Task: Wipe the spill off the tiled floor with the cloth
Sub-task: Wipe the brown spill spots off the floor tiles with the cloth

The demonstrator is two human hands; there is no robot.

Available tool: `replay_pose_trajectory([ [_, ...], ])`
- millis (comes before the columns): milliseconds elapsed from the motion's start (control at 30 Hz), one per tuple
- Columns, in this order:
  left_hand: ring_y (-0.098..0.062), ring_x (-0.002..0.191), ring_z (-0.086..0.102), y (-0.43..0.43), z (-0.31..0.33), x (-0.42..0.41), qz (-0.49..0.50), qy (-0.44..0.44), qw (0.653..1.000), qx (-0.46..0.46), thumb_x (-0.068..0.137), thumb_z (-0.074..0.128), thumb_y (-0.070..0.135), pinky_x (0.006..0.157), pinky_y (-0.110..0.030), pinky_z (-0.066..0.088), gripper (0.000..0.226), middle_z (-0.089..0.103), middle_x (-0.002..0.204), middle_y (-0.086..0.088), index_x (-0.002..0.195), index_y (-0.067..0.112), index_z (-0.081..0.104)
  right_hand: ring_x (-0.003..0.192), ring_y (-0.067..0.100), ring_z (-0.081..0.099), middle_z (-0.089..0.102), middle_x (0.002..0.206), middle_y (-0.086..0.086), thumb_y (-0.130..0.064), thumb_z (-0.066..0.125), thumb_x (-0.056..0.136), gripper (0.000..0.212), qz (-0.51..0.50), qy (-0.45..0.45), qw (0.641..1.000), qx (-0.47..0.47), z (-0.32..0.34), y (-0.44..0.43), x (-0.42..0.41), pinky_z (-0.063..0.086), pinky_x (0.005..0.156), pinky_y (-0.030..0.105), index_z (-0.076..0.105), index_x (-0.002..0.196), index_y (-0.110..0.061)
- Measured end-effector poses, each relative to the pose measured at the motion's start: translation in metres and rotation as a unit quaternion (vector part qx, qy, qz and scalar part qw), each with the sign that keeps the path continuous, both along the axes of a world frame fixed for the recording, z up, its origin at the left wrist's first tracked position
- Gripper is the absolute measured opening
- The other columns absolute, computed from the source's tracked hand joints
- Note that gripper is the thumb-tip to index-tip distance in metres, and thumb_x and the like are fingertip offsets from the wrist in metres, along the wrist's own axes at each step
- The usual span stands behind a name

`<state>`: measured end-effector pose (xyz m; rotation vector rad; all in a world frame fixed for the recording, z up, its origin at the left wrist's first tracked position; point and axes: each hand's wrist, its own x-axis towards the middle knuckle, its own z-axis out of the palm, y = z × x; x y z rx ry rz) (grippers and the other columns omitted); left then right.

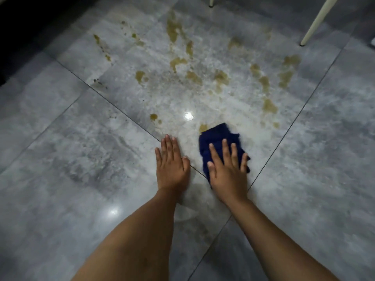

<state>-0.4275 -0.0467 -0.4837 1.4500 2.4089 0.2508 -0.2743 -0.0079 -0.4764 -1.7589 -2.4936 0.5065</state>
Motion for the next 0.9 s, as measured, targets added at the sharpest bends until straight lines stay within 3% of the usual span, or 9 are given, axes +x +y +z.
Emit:
replay_pose_trajectory([
  [67, -0.012, 0.143, -0.026, -0.003, 0.000, 0.002, 0.006, -0.004, 1.000, -0.011, 0.090, 0.005, 0.039, 0.117, -0.037, -0.015, 0.068, -0.021, 0.157, -0.004, 0.150, 0.014, -0.013, 0.148, 0.028, 0.003, 0.008, 0.161, 0.004, -0.045, 0.017, 0.098, 0.054, 0.094, -0.006, 0.995, -0.023, -0.001, 0.007, -0.022, -0.005, 0.115, 0.052, 0.019, 0.151, -0.033],
  [133, -0.013, 0.142, -0.026, -0.006, -0.001, 0.007, -0.007, -0.002, 1.000, -0.028, 0.092, 0.008, 0.036, 0.118, -0.037, -0.014, 0.065, -0.020, 0.158, -0.005, 0.148, 0.014, -0.015, 0.148, 0.025, -0.004, 0.001, 0.162, 0.002, -0.044, 0.016, 0.101, 0.052, 0.121, -0.013, 0.992, -0.044, 0.000, 0.034, -0.041, -0.009, 0.116, 0.051, 0.013, 0.152, -0.034],
  [267, -0.017, 0.143, -0.025, 0.034, 0.000, 0.014, -0.013, -0.006, 1.000, 0.003, 0.094, 0.009, 0.036, 0.118, -0.038, -0.014, 0.065, -0.019, 0.158, -0.008, 0.150, 0.011, -0.014, 0.148, 0.024, -0.007, -0.001, 0.162, 0.001, -0.043, 0.021, 0.102, 0.051, -0.029, 0.000, 0.999, -0.023, 0.003, 0.105, -0.035, -0.009, 0.116, 0.051, 0.012, 0.152, -0.034],
  [367, -0.019, 0.145, -0.019, 0.031, -0.005, 0.010, -0.002, 0.018, 1.000, 0.009, 0.093, 0.009, 0.036, 0.119, -0.042, -0.010, 0.067, -0.013, 0.159, -0.010, 0.151, 0.008, -0.007, 0.148, 0.025, -0.005, 0.002, 0.162, 0.003, -0.041, 0.026, 0.102, 0.052, -0.167, 0.027, 0.986, -0.009, -0.002, 0.074, -0.034, -0.009, 0.115, 0.052, 0.016, 0.152, -0.033],
  [467, -0.020, 0.147, -0.015, 0.020, -0.007, 0.013, -0.005, 0.018, 1.000, 0.017, 0.094, 0.015, 0.035, 0.119, -0.045, -0.004, 0.066, -0.007, 0.160, -0.011, 0.152, 0.007, -0.001, 0.148, 0.026, -0.003, 0.005, 0.162, 0.003, -0.040, 0.028, 0.102, 0.051, -0.144, 0.024, 0.989, -0.020, -0.001, 0.050, -0.051, -0.010, 0.115, 0.051, 0.018, 0.151, -0.033],
  [600, -0.024, 0.147, -0.009, 0.039, -0.001, 0.016, -0.016, 0.006, 1.000, 0.012, 0.094, 0.020, 0.034, 0.118, -0.046, -0.003, 0.066, -0.001, 0.159, -0.015, 0.151, 0.004, 0.003, 0.148, 0.025, 0.001, 0.009, 0.161, 0.002, -0.043, 0.027, 0.102, 0.050, -0.041, 0.017, 0.999, -0.005, -0.004, 0.124, -0.057, -0.006, 0.116, 0.051, 0.021, 0.151, -0.033],
  [667, -0.029, 0.147, 0.003, 0.061, 0.007, 0.024, -0.073, 0.010, 0.997, 0.026, 0.090, 0.025, 0.032, 0.118, -0.046, -0.002, 0.068, 0.011, 0.158, -0.018, 0.150, 0.000, 0.015, 0.148, 0.025, 0.000, 0.006, 0.162, 0.002, -0.045, 0.023, 0.102, 0.052, -0.090, -0.003, 0.996, -0.009, -0.008, 0.159, -0.040, -0.004, 0.117, 0.053, 0.018, 0.152, -0.033],
  [800, -0.025, 0.147, -0.003, 0.106, 0.014, 0.026, -0.110, -0.020, 0.994, 0.013, 0.086, 0.019, 0.034, 0.117, -0.038, -0.014, 0.072, 0.006, 0.159, -0.017, 0.150, 0.002, 0.008, 0.148, 0.027, -0.003, 0.001, 0.162, 0.006, -0.046, 0.019, 0.102, 0.054, -0.189, -0.020, 0.981, -0.047, -0.013, 0.163, 0.027, -0.002, 0.117, 0.055, 0.014, 0.153, -0.030],
  [900, -0.033, 0.143, 0.025, 0.126, 0.006, 0.027, -0.171, -0.007, 0.985, 0.006, 0.083, 0.031, 0.031, 0.117, -0.044, 0.004, 0.070, 0.029, 0.152, -0.022, 0.144, -0.003, 0.033, 0.148, 0.026, -0.004, 0.001, 0.162, 0.006, -0.046, 0.018, 0.100, 0.056, -0.222, -0.029, 0.972, -0.069, -0.005, 0.123, 0.074, 0.000, 0.118, 0.054, 0.012, 0.153, -0.030],
])
